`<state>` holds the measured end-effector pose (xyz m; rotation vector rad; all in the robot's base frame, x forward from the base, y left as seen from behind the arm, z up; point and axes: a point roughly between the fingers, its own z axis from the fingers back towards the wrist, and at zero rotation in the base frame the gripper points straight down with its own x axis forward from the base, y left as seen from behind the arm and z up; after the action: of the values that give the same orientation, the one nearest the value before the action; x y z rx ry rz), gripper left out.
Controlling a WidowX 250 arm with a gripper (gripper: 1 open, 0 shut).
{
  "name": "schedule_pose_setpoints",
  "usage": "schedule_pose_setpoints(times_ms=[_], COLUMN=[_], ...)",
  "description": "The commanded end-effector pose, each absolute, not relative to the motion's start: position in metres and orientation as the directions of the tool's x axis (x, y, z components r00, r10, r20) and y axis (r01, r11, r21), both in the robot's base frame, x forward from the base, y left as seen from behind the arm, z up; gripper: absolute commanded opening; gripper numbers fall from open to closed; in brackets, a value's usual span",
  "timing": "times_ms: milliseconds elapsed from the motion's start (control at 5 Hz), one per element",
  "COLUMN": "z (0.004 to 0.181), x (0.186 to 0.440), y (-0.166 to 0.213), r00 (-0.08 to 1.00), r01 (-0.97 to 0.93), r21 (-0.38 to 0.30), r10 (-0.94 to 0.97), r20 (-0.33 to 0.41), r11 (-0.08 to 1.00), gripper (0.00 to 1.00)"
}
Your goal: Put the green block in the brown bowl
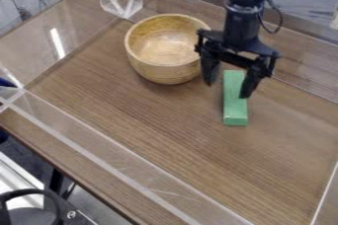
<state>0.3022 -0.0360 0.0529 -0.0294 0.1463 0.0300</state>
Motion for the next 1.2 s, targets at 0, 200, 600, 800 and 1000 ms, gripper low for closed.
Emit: schedule_pose_setpoints(times_ms=[0,200,600,800,1000], z=[0.058,0.049,0.042,0.044,0.046], x=[0.315,0.321,0.328,0.329,0.328], y=[-0.042,-0.045,-0.049,-0.049,-0.050], r00=[0.995,0.995,0.996,0.996,0.996], r01=[-0.026,-0.023,-0.021,-0.018,-0.015], r21=[-0.036,-0.039,-0.048,-0.053,-0.059], r10=[0.022,0.019,0.016,0.013,0.010], r20=[-0.095,-0.096,-0.091,-0.088,-0.084], r11=[0.999,0.999,0.999,0.998,0.998], gripper=[1.00,1.00,1.00,1.00,1.00])
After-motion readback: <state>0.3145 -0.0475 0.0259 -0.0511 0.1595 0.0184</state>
